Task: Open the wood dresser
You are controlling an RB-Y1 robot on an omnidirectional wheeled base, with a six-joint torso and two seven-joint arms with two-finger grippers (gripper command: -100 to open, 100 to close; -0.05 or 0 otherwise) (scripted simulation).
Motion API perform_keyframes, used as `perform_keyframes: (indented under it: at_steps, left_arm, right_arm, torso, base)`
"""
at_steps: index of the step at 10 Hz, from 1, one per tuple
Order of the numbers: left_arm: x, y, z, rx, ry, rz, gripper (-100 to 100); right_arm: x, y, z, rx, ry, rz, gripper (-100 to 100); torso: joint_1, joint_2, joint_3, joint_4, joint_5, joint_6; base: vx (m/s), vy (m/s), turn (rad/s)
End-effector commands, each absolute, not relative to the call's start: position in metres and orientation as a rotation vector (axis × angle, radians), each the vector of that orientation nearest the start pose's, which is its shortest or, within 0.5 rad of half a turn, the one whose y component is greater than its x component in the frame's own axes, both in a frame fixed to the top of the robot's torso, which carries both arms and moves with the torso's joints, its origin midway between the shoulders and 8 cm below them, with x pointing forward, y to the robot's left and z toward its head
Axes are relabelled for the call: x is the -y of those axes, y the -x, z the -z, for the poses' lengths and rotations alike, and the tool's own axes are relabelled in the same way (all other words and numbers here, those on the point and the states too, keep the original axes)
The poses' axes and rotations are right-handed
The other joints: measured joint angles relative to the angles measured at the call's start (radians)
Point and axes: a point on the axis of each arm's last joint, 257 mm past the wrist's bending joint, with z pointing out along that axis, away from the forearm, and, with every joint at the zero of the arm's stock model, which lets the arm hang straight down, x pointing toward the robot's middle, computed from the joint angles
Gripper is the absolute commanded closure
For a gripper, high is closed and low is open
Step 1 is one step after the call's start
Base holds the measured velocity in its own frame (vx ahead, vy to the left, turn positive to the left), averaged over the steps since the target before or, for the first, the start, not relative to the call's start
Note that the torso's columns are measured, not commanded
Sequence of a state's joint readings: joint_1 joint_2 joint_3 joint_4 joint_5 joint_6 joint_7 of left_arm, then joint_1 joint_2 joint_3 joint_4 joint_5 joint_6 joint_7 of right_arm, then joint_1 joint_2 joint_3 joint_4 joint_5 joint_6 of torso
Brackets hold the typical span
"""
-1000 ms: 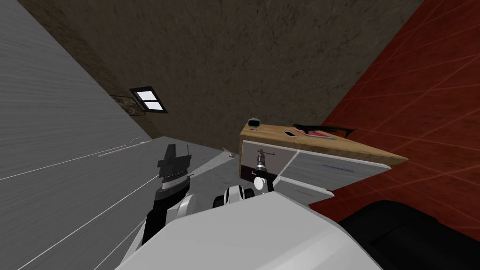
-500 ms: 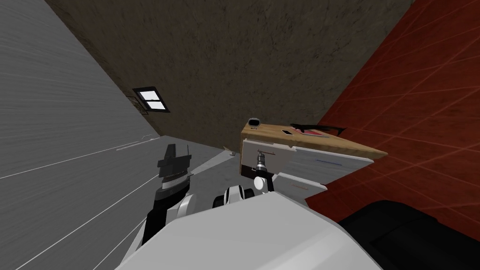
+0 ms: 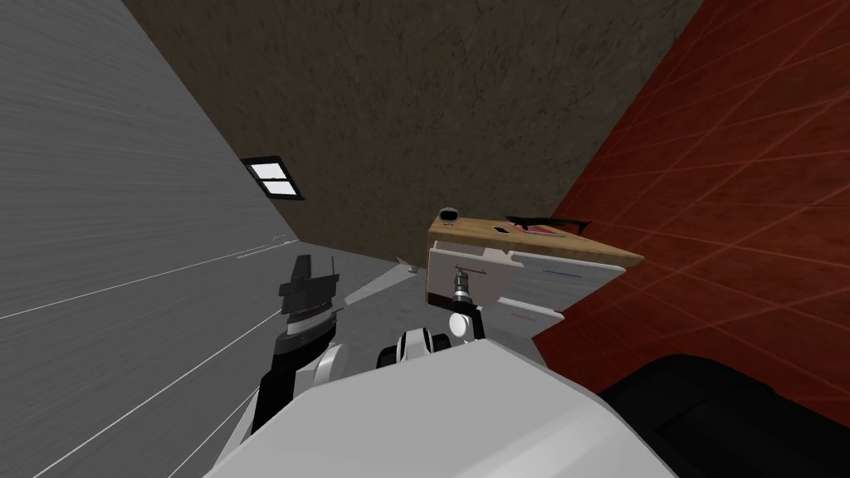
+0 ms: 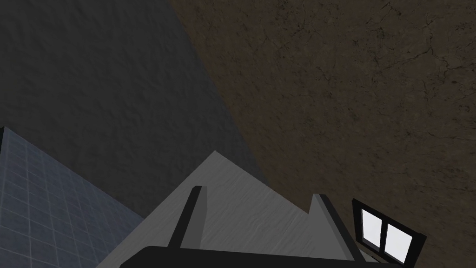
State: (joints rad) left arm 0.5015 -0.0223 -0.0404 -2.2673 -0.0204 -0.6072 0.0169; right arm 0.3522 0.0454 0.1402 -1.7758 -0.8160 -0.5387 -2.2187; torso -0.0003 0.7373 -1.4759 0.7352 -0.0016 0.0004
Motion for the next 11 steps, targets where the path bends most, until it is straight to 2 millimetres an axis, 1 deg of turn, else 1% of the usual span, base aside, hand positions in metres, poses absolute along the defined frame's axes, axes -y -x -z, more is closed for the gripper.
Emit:
perform_keyframes:
  at_steps: [1,2,3,6,11]
  left_arm:
    - [-0.263,-0.329,-0.038,-0.536,0.595,1.365,0]
    - [-0.263,-0.329,-0.038,-0.536,0.595,1.365,0]
    - [-0.263,-0.329,-0.038,-0.536,0.595,1.365,0]
    - [-0.263,-0.329,-0.038,-0.536,0.596,1.365,0]
    - [-0.263,-0.329,-0.038,-0.536,0.595,1.365,0]
  right_arm:
    - [0.295,-0.419,0.201,-1.309,0.884,1.637,100]
    - [0.296,-0.42,0.196,-1.301,0.872,1.642,100]
    - [0.296,-0.421,0.194,-1.301,0.882,1.629,-100]
    - [0.295,-0.426,0.178,-1.285,0.9,1.599,-100]
    - [0.29,-0.431,0.148,-1.235,0.93,1.555,-100]
  torso:
    - [-0.001,0.0,0.0,0.0,0.0,0.0]
    - [-0.001,0.0,0.0,-0.001,-0.001,0.0]
    - [-0.004,-0.006,-0.004,0.001,0.001,0.0]
    - [0.001,-0.003,-0.003,0.002,0.002,0.0]
    - [0.0,0.001,0.0,0.003,0.002,0.0]
  base:
    - [-0.196,0.096,-0.031]
    - [-0.101,0.05,-0.007]
    - [-0.017,0.026,-0.075]
    - [0.037,0.044,-0.146]
    - [0.025,0.048,-0.125]
